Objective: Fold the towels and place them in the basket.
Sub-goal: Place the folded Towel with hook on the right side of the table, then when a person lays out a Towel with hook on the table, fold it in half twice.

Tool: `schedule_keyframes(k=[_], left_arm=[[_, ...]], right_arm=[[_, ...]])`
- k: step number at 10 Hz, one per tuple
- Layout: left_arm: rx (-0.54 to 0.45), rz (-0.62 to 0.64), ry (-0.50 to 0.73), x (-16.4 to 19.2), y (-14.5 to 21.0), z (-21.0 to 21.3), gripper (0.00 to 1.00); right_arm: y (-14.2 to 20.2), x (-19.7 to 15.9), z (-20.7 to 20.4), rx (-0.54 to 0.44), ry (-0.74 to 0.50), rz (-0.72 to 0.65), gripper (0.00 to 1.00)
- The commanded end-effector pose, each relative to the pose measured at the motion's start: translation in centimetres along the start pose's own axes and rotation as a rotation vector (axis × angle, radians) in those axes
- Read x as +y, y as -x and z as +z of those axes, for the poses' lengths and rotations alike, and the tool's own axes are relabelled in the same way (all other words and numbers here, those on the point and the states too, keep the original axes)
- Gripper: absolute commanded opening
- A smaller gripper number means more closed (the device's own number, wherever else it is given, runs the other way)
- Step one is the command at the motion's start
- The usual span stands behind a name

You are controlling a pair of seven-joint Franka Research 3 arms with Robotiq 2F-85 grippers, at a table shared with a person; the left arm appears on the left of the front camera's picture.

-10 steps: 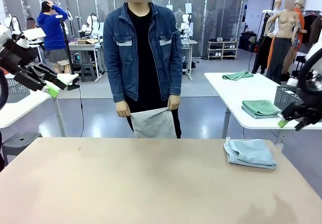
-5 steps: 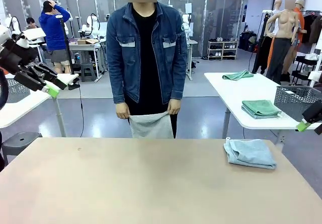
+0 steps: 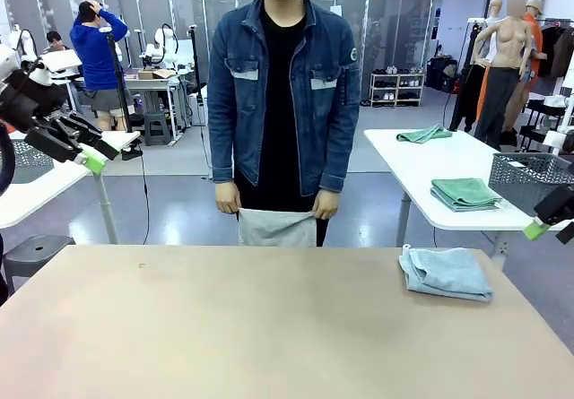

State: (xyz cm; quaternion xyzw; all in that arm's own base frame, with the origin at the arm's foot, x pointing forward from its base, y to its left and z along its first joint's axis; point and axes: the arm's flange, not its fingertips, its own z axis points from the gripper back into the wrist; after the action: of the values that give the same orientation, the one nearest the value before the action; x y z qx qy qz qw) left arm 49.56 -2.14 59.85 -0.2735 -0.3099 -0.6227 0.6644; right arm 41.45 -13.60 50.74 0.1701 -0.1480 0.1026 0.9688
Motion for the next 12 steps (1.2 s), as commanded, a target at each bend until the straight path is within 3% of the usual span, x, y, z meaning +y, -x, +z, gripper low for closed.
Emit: schedule_keyframes(k=[1, 12], left_arm=[[-0.006, -0.005, -0.004, -0.31, -0.01, -0.04, 0.78], [-0.006, -0.005, -0.004, -0.31, -0.01, -0.04, 0.78]], right_arm=[[-0.14, -0.03, 0.26, 0.005, -0.001, 0.001, 0.85], [-0.14, -0.03, 0.26, 0.005, -0.001, 0.001, 0.85]])
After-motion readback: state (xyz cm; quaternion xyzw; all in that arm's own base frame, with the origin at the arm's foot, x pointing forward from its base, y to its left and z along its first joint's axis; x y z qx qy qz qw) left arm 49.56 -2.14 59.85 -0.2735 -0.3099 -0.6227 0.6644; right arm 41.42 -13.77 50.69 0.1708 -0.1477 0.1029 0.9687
